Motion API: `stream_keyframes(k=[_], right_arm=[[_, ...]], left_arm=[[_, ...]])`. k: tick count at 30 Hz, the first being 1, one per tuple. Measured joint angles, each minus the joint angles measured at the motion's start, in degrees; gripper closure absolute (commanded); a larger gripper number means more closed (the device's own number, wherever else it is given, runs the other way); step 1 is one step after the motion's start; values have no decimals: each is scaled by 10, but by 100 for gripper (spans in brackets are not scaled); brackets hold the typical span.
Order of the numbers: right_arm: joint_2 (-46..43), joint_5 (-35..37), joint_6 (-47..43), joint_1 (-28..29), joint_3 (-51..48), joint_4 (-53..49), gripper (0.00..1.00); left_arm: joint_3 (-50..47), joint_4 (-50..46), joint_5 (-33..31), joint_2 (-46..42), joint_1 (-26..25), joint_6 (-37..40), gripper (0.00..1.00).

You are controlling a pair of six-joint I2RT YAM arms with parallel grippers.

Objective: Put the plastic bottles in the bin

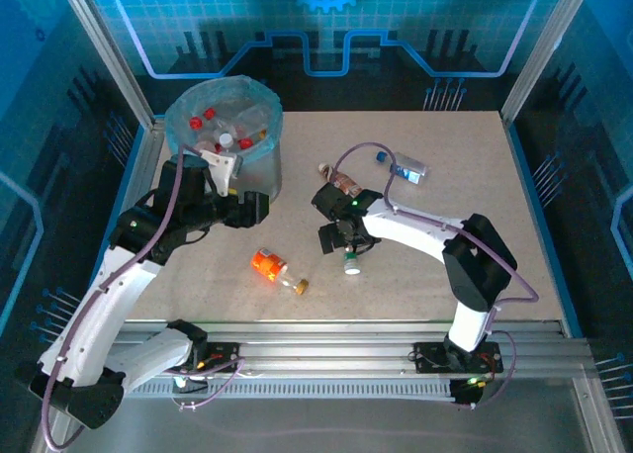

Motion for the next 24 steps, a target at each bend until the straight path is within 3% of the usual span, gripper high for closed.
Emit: stream_keyframes(k=[3, 10, 15, 20, 24], right_arm=[[3, 4, 0, 0, -15, 7, 10], [31, 3, 2, 0, -30, 29, 36], [22, 3, 0, 0, -40, 43, 39], [-49, 2, -13, 8, -76, 54, 43], [-165, -17, -40, 24, -125, 87, 45]], left_arm=[[0, 2, 1, 7, 0, 0, 17], [1, 22, 3, 39, 0, 0, 19], [2, 43, 3, 47, 0, -5, 18], [4, 77, 3, 55, 2, -38, 16], [4, 119, 17, 59, 3, -75, 11]])
